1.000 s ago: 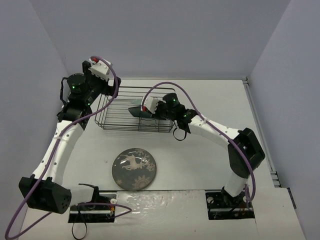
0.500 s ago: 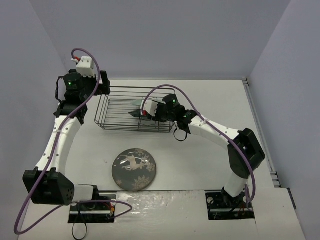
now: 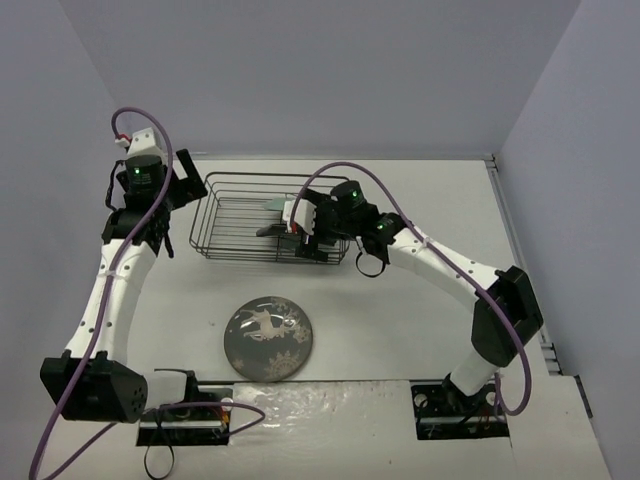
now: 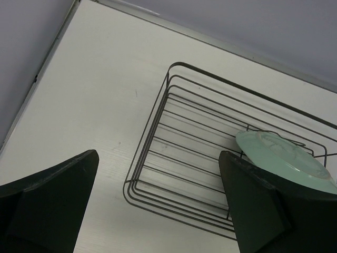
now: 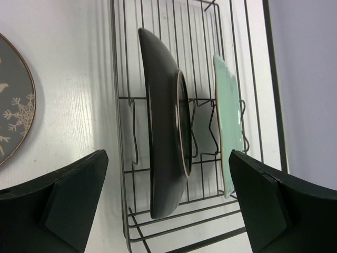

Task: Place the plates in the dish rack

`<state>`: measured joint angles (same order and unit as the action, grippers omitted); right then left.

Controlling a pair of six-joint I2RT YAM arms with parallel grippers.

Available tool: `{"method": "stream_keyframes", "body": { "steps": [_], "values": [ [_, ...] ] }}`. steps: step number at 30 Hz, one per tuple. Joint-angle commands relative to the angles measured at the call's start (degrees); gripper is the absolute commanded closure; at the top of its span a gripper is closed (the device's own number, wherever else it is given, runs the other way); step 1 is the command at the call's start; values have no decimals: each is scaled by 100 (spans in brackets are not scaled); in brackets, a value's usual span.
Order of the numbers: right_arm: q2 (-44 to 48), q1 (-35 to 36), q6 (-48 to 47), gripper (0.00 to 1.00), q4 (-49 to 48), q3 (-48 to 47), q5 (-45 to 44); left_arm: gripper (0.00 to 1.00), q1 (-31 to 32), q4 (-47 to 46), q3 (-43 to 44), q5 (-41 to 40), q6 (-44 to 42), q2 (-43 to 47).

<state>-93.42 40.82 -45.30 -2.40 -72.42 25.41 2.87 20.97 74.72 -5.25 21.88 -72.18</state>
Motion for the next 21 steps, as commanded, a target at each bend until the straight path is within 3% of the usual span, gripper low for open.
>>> {"method": "stream_keyframes", "body": {
  "steps": [1,4,7,11,13,16,21],
  "values": [
    [550,33,3,0,479,-615,445,3,-24,568,164,-443,484,401],
    [823,97,224,0,490,-739,233,3,-16,826,7,-510,681,628],
    [1093,232,731,0,185,-836,-515,3,-23,1282,-61,-636,917,754],
    [1124,774,2338,0,428,-1515,-2483,3,-6,1567,-655,-497,1560,1289],
    [1167,881,3400,0,562,-1657,-2838,3,11,1602,-967,-281,1897,1456],
    [1456,1146,4207,0,486,-1302,-2817,3,15,1728,-1420,-135,2089,1798],
    [1794,1922,5020,0,885,-648,-3523,3,46,1806,-2171,-15,2290,2553]
  ]
}}
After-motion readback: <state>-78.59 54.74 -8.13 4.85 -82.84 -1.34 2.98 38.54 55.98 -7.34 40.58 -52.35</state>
